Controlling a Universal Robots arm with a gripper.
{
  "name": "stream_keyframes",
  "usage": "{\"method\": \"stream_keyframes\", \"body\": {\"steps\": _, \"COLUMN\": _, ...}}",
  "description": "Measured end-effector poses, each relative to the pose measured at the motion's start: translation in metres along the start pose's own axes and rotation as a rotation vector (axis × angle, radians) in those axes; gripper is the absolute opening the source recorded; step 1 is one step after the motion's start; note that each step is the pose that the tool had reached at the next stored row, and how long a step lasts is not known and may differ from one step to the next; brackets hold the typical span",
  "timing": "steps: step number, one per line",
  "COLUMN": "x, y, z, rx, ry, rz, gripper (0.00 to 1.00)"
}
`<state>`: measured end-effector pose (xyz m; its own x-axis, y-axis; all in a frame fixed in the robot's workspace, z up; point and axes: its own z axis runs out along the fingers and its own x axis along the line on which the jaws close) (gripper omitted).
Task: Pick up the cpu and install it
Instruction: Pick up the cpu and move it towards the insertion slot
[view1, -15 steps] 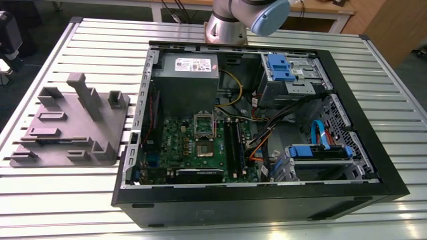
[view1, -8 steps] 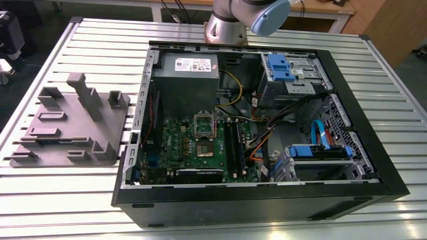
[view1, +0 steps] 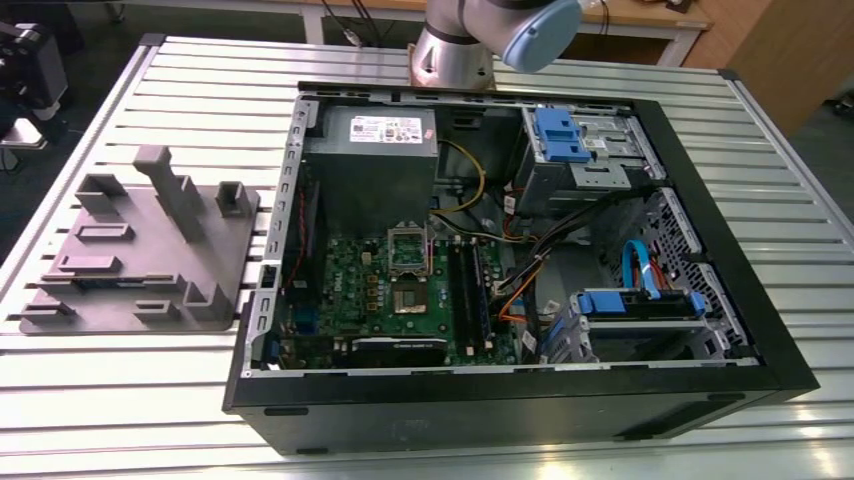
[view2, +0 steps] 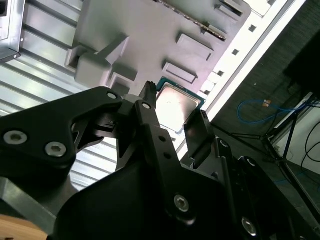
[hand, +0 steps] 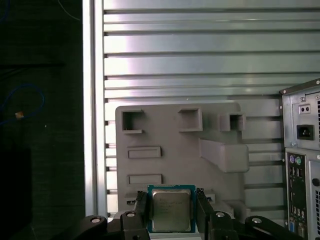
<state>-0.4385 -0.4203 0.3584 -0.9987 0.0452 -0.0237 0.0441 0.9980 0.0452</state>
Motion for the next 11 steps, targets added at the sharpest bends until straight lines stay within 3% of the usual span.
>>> {"method": "stream_keyframes", "body": {"steps": 7, "x": -0.0129, "y": 0.0006, "z": 0.0004, "rx": -0.0001, "ry": 0.0, "rz": 0.0, "gripper": 0.47}}
{"method": "stream_keyframes", "body": {"steps": 11, "x": -0.014, "y": 0.0006, "z": 0.0004, "rx": 0.0, "ry": 0.0, "rz": 0.0, "gripper": 0.47}}
